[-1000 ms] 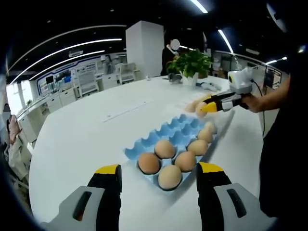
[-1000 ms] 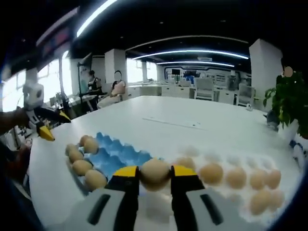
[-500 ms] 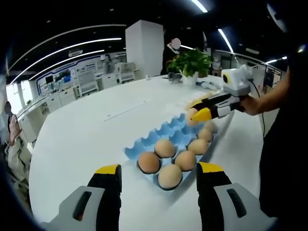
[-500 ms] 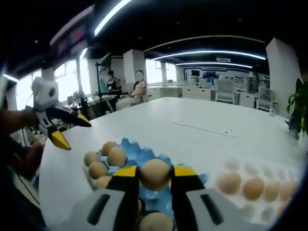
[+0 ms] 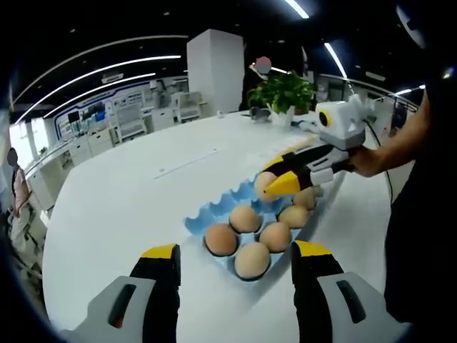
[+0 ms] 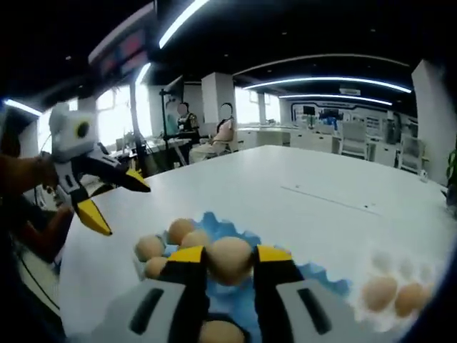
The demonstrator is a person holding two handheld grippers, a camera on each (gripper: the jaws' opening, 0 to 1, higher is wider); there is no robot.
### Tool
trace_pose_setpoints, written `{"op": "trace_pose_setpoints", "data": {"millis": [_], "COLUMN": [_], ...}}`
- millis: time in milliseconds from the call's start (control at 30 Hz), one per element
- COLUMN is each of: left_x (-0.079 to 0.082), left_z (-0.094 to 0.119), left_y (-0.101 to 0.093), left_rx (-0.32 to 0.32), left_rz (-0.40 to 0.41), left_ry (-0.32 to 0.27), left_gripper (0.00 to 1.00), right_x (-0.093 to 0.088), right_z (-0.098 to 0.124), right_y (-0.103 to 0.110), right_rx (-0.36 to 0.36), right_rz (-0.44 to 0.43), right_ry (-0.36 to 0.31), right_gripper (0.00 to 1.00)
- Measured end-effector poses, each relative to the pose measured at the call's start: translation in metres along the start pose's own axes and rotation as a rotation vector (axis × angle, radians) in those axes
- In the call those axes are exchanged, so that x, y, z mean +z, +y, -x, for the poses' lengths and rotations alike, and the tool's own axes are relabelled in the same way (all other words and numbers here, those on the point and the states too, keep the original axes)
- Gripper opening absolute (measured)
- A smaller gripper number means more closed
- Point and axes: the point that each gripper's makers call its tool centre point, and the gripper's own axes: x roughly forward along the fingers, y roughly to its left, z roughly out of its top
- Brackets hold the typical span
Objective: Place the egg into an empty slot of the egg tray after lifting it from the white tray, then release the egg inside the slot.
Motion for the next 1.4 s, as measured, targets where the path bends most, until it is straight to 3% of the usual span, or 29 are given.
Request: {"op": "trace_pose_setpoints", "data": {"millis": [533,833,1400], "left_x": [0.0,0.002,0.005], "left_z": [-0.001,-0.002,-0.002], "left_y": [0.001,-0.001,-0.001], "left_rx": [-0.001,-0.007,-0.007], "left_rz": [0.002,-0.002,-0.007], "left_ry": [0.003,0.003,-0.004], "left_gripper": [0.63,0.63,0.63], "right_x": [-0.023,-0.02,-0.023], "right_z": [-0.006,-0.005,0.005], "right_y": [0.002,0.003,0.001], "right_rx": [0.029,0.034,0.042], "right_rz": [-0.047,0.005,-0.006], "right_ry": [0.072,0.055,0.059], "right_gripper": [0.25,0.26,0.26]}}
